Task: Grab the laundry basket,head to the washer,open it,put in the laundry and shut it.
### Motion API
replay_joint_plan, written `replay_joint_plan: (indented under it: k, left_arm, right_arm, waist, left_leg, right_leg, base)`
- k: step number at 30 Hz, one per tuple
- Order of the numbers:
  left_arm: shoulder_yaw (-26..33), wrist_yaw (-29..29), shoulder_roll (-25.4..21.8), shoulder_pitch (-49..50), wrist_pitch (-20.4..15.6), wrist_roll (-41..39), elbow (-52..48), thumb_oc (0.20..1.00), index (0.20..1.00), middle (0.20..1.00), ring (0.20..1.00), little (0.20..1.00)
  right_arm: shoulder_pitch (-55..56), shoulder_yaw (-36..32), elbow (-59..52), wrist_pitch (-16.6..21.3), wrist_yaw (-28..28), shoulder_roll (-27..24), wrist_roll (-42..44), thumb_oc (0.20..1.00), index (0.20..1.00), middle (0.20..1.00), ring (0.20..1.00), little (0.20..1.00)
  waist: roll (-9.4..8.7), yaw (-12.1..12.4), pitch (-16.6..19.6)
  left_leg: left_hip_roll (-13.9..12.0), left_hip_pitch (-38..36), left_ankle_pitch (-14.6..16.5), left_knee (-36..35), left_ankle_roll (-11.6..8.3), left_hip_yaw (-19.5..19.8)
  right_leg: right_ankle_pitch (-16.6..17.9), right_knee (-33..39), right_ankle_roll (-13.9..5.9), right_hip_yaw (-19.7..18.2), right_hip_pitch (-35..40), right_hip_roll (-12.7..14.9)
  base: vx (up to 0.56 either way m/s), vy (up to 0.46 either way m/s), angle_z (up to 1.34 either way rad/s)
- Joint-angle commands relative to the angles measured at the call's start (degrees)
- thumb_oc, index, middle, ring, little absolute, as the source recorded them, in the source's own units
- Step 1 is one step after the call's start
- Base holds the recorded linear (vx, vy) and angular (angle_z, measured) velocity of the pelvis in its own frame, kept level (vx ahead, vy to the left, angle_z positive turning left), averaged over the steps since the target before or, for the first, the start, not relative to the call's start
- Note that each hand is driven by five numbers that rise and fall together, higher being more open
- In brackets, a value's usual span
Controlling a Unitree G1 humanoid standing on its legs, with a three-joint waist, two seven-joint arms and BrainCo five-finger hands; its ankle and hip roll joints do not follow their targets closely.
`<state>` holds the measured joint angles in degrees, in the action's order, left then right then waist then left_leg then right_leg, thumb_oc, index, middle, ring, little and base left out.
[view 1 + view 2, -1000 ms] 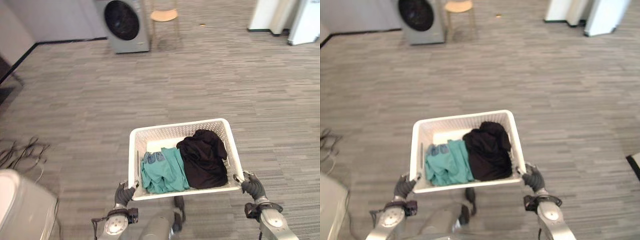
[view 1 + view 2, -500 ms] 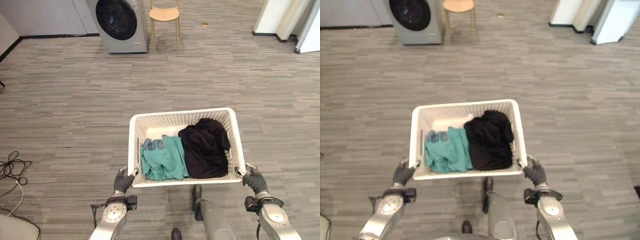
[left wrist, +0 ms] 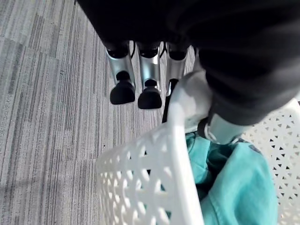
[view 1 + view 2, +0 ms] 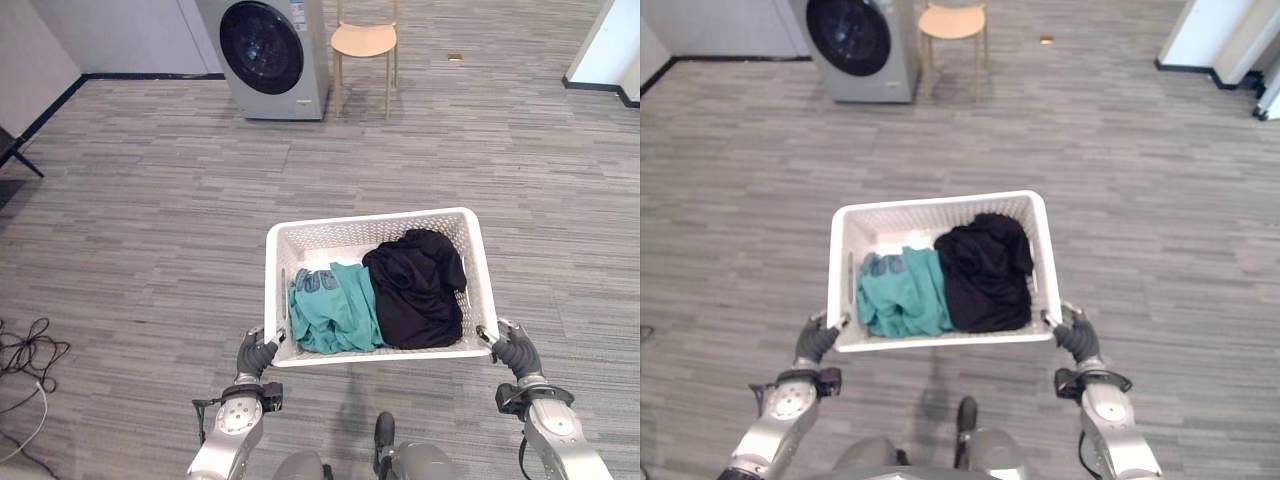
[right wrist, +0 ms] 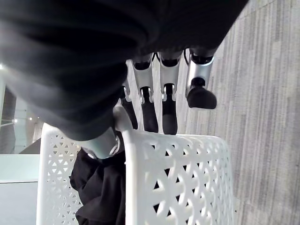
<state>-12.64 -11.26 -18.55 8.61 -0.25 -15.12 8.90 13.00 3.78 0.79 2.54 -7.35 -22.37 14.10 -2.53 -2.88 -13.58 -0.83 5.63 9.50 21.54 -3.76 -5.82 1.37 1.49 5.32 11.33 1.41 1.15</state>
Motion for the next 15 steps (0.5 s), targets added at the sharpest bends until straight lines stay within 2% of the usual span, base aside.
replay_joint_plan:
  k: [1, 2, 3, 6, 7, 8, 9, 10, 11, 12, 13, 14, 15]
  left_arm:
    - [1.14, 3.40, -1.65, 0.74, -5.44, -3.31, -5.90, 0.200, 0.200, 0.200, 0.200, 0.200]
    - [1.10, 3.39, -1.65, 0.86, -5.41, -3.28, -5.96, 0.200, 0.200, 0.200, 0.200, 0.200]
    - [1.31, 3.30, -1.72, 1.06, -5.30, -2.71, -6.08, 0.200, 0.200, 0.200, 0.200, 0.200]
    - [2.11, 3.62, -1.63, 1.96, -5.39, -2.11, -6.84, 0.200, 0.200, 0.200, 0.200, 0.200]
    - [3.01, 3.73, -1.59, 2.59, -5.44, -2.52, -7.35, 0.200, 0.200, 0.200, 0.200, 0.200]
    - [2.84, 3.74, -1.69, 2.48, -5.48, -2.45, -7.41, 0.200, 0.200, 0.200, 0.200, 0.200]
    - [2.84, 3.73, -1.74, 2.49, -5.49, -2.45, -7.39, 0.200, 0.200, 0.200, 0.200, 0.200]
    - [2.69, 3.72, -1.93, 2.16, -5.45, -2.55, -7.88, 0.200, 0.200, 0.200, 0.200, 0.200]
    - [2.74, 3.47, -2.90, 1.51, -5.65, -2.54, -8.65, 0.200, 0.200, 0.200, 0.200, 0.200]
    - [2.79, 3.47, -2.89, 1.45, -5.65, -2.56, -8.65, 0.200, 0.200, 0.200, 0.200, 0.200]
    - [2.74, 3.46, -3.62, 1.29, -5.60, -2.06, -8.67, 0.200, 0.200, 0.200, 0.200, 0.200]
    - [2.75, 3.46, -3.62, 1.29, -5.60, -2.06, -8.66, 0.200, 0.200, 0.200, 0.200, 0.200]
    - [2.45, 3.44, -4.00, 0.80, -5.65, -1.57, -8.71, 0.200, 0.200, 0.200, 0.200, 0.200]
  right_arm:
    - [-0.61, -0.75, -6.26, 7.06, 3.53, 0.76, 7.39, 0.200, 0.200, 0.200, 0.200, 0.200]
    - [-0.49, -0.75, -6.30, 7.05, 3.53, 0.77, 7.38, 0.200, 0.200, 0.200, 0.200, 0.200]
    - [-0.32, -0.56, -6.11, 7.07, 3.47, 0.76, 6.99, 0.200, 0.200, 0.200, 0.200, 0.200]
    - [-0.35, -0.42, -5.69, 6.61, 3.58, 0.96, 6.60, 0.200, 0.200, 0.200, 0.200, 0.200]
    - [-0.17, -0.35, -6.13, 6.22, 4.18, 1.41, 6.50, 0.200, 0.200, 0.200, 0.200, 0.200]
    - [-0.26, -0.02, -6.15, 6.31, 4.33, 1.69, 6.26, 0.200, 0.200, 0.200, 0.200, 0.200]
    - [-0.23, 0.00, -6.16, 6.31, 4.32, 1.75, 6.23, 0.200, 0.200, 0.200, 0.200, 0.200]
    - [-1.08, 0.93, -5.95, 6.37, 4.63, 2.38, 5.14, 0.200, 0.200, 0.200, 0.200, 0.200]
    - [-2.33, 1.69, -6.14, 6.51, 4.63, 2.46, 4.01, 0.200, 0.200, 0.200, 0.200, 0.200]
    - [-2.42, 1.70, -6.11, 6.51, 4.63, 2.45, 3.99, 0.200, 0.200, 0.200, 0.200, 0.200]
    - [-2.15, 1.85, -6.33, 6.46, 4.66, 2.71, 3.37, 0.200, 0.200, 0.200, 0.200, 0.200]
    - [-2.15, 1.86, -6.34, 6.45, 4.66, 2.71, 3.37, 0.200, 0.200, 0.200, 0.200, 0.200]
    - [-1.97, 1.48, -6.25, 6.39, 4.61, 2.79, 3.25, 0.200, 0.200, 0.200, 0.200, 0.200]
  waist:
    - [0.91, 1.13, 1.85]
    - [0.71, 1.27, 1.87]
    - [1.41, 1.86, 1.76]
    - [1.52, 3.42, 2.03]
    - [1.24, 3.89, 2.95]
    - [1.01, 3.93, 3.41]
    - [0.87, 3.98, 3.44]
    - [0.19, 4.49, 4.06]
    - [0.47, 4.12, 3.12]
    - [0.50, 4.32, 3.07]
    - [1.43, 3.22, 2.63]
    - [1.39, 3.18, 2.60]
    - [1.99, 1.09, 2.13]
  left_leg:
    - [0.58, 3.39, -13.91, -14.05, 1.38, -2.34]
    - [0.81, 2.86, -14.18, -14.73, 1.37, -2.52]
    - [0.33, 5.54, -17.49, -16.42, 0.83, -3.62]
    - [-0.12, 7.44, -20.87, -18.03, 0.01, -5.74]
    - [-0.61, 6.43, -18.77, -16.79, 0.83, -6.92]
    - [-0.21, 6.22, -17.97, -15.90, 1.56, -6.68]
    - [-0.11, 6.28, -17.76, -15.69, 1.64, -6.78]
    - [0.55, 4.52, -15.74, -15.65, 3.38, -7.91]
    - [0.37, 1.45, -14.18, -16.18, 4.92, -9.04]
    - [0.31, 1.47, -14.20, -16.26, 4.97, -9.25]
    - [0.00, -3.14, -12.49, -18.28, 5.41, -9.03]
    - [0.06, -3.17, -12.52, -18.32, 5.42, -9.01]
    - [0.48, -7.00, -11.11, -20.07, 5.44, -7.61]
  right_leg:
    - [-1.24, -2.30, -8.64, -4.83, 2.10, 1.14]
    - [-1.39, -2.24, -8.68, -4.98, 2.30, 1.35]
    - [-2.06, -1.78, -8.54, -5.67, 4.03, 0.57]
    - [-3.44, -1.07, -8.63, -8.08, 7.40, 0.60]
    - [-5.29, -2.29, -9.71, -8.58, 8.80, 1.84]
    - [-4.93, -3.73, -10.49, -8.42, 8.96, 3.13]
    - [-5.12, -3.90, -10.59, -8.47, 8.90, 3.29]
    - [-2.56, -9.86, -12.56, -8.41, 7.60, 5.55]
    - [3.96, -20.99, -14.13, -8.05, 3.17, 6.41]
    - [3.85, -21.54, -14.18, -8.35, 2.74, 6.39]
    - [5.57, -26.67, -14.21, -6.31, -1.91, 7.15]
    - [5.49, -26.78, -14.22, -6.30, -1.93, 7.21]
    - [4.88, -26.98, -13.32, -5.38, -6.43, 5.49]
  base:
    - [0.38, 0.043, -0.40]
    - [0.40, 0.053, -0.24]
    - [0.30, 0.043, -0.17]
    - [0.40, 0.103, -0.21]
    - [0.46, 0.206, -0.39]
    - [0.36, 0.172, -0.54]
    - [0.35, 0.199, -0.55]
    - [0.38, 0.277, -0.40]
    - [0.36, 0.276, -0.34]
    - [0.31, 0.257, -0.34]
    - [0.17, 0.119, -0.31]
    - [0.40, 0.211, -0.01]
    - [0.59, 0.137, 0.58]
